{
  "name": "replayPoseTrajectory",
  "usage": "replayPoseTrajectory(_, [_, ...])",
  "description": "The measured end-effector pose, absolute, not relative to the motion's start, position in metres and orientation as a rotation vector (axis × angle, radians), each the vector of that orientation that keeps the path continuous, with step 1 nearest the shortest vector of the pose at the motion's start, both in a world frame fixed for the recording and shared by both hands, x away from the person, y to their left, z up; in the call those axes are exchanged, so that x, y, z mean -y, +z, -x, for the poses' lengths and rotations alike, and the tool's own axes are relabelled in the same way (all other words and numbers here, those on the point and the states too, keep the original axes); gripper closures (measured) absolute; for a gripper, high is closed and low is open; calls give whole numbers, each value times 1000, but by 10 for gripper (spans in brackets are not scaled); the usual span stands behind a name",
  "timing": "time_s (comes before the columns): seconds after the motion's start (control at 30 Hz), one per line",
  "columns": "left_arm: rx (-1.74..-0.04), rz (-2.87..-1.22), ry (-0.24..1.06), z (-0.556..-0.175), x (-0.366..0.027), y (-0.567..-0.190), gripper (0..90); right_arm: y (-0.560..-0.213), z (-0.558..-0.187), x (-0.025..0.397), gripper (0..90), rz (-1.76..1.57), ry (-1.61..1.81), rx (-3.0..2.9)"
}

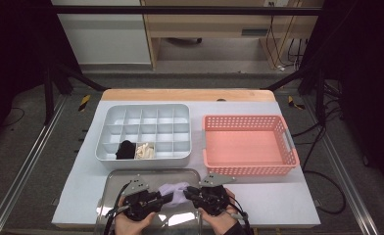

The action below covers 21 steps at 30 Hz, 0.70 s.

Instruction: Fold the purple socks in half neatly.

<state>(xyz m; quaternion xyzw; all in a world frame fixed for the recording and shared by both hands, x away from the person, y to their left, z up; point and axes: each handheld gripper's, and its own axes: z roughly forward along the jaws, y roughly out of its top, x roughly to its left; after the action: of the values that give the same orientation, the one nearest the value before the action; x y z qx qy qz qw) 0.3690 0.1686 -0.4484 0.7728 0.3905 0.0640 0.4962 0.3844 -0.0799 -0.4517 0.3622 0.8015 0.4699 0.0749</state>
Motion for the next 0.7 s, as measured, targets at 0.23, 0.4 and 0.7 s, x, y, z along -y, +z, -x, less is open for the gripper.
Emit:
replayPoseTrajectory(0.23, [-947, -1867, 216, -369, -177, -434, 741, -439, -383, 102, 680, -1091, 1386, -2310])
replayPoseTrajectory(0.4, [-956, -1868, 236, -372, -181, -428, 741, -446, -382, 125, 625, -1142, 1292, -2275])
replayPoseTrajectory(0.7, [-963, -1866, 264, -378, -185, -416, 740, -450, -380, 153, 564, -1207, 1204, -2216])
